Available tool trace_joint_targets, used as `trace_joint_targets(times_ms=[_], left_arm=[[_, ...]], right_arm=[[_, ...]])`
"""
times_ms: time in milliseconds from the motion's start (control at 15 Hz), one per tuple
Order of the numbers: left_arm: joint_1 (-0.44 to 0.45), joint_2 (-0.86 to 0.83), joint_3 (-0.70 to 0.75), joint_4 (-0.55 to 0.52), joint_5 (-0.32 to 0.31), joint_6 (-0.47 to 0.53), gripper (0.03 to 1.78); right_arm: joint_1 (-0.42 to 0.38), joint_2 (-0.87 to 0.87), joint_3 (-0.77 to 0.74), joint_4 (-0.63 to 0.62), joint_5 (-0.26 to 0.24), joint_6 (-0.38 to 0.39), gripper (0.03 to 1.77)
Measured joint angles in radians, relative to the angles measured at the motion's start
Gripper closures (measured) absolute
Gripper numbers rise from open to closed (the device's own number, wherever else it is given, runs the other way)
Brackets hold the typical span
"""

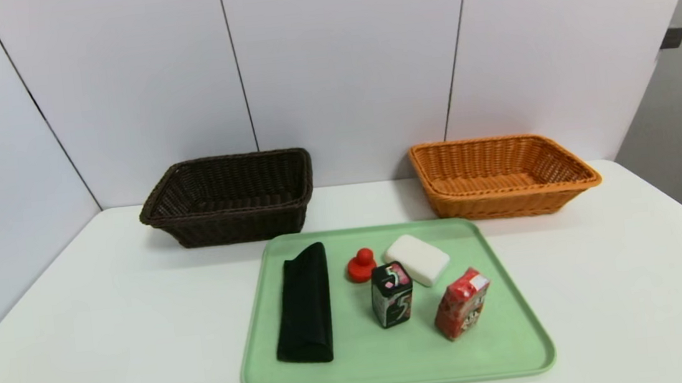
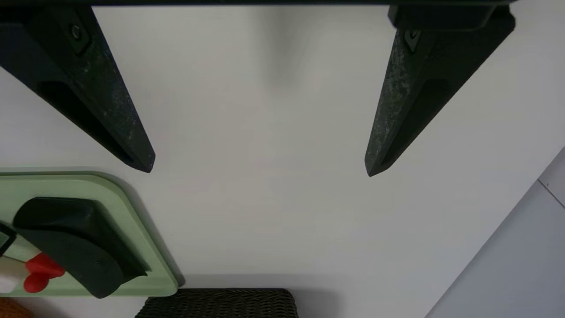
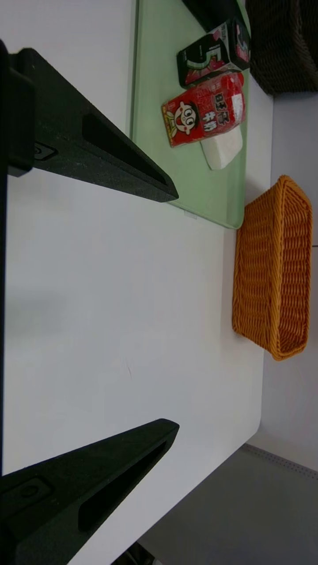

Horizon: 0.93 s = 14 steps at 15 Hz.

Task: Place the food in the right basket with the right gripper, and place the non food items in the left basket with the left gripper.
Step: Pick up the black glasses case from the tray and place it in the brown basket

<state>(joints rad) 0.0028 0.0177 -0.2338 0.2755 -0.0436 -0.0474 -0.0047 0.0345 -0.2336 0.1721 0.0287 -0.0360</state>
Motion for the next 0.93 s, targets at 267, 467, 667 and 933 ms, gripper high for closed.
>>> trace_joint_targets(times_ms=[267,467,667,933], left_arm=[[-0.001,0.156,-0.179,0.115,-0.035,-0.036,0.12],[-0.001,0.348,-0.311,0.123,-0.073,-0.039,0.12],[-0.001,0.551,-0.447,0.133,-0.111,-0.039,0.12],[-0.031,0.765,-0.607,0.206,-0.122,-0.037,0.12]], right_arm=[[0.0,0.162,-0.155,0.091,-0.006,0.001,0.1],[-0.001,0.318,-0.235,0.119,-0.004,0.002,0.1],[-0.006,0.471,-0.332,0.136,-0.003,0.005,0.1],[-0.01,0.666,-0.466,0.157,-0.001,0.02,0.1]])
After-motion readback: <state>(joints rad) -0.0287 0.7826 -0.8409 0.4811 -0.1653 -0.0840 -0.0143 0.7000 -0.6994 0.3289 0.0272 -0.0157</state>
